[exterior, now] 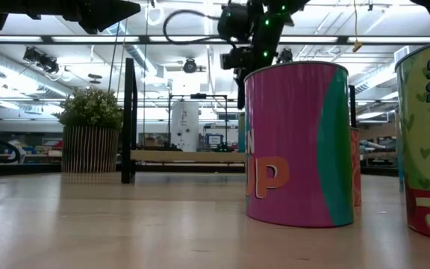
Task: Pick and place cans onto a shelf
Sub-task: Put the blue can on the shelf, then put the red can on the shelf aligned with the other blue can
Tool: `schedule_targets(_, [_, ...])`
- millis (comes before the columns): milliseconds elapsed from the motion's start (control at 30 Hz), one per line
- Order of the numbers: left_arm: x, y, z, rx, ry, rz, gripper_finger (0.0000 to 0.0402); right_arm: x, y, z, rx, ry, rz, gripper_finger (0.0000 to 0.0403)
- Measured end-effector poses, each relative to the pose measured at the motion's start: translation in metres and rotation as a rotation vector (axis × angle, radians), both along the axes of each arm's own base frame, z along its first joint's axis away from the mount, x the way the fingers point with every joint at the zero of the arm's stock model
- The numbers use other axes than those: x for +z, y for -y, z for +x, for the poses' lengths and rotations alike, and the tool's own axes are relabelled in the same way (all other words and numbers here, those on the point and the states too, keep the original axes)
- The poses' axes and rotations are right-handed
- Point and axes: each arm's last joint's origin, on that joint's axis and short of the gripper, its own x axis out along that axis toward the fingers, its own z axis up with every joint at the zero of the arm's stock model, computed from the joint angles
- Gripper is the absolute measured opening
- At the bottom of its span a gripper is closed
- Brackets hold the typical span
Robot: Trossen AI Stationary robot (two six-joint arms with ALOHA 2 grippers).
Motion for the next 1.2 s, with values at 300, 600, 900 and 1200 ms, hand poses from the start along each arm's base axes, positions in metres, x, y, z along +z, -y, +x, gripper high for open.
schedule_targets(300, [0.0,0.0,0.0,0.0,-0.004,0.002,0.0389,0.029,-0.068,-0.005,0.063,0.078,0.015,0.0374])
schedule_targets(600, [-0.001,0.0,0.0,-0.003,-0.002,-0.015,0.0389,0.024,-0.164,-0.018,0.114,0.001,0.345,0.0374])
schedule_targets(900, [0.0,0.0,0.0,-0.004,0.002,-0.022,0.0389,0.017,-0.203,-0.048,-0.141,-0.113,0.309,0.0374])
schedule_targets(1200, [-0.001,0.0,0.0,-0.004,0.0,-0.022,0.0389,0.005,-0.229,-0.066,-0.175,0.005,0.38,0.0374])
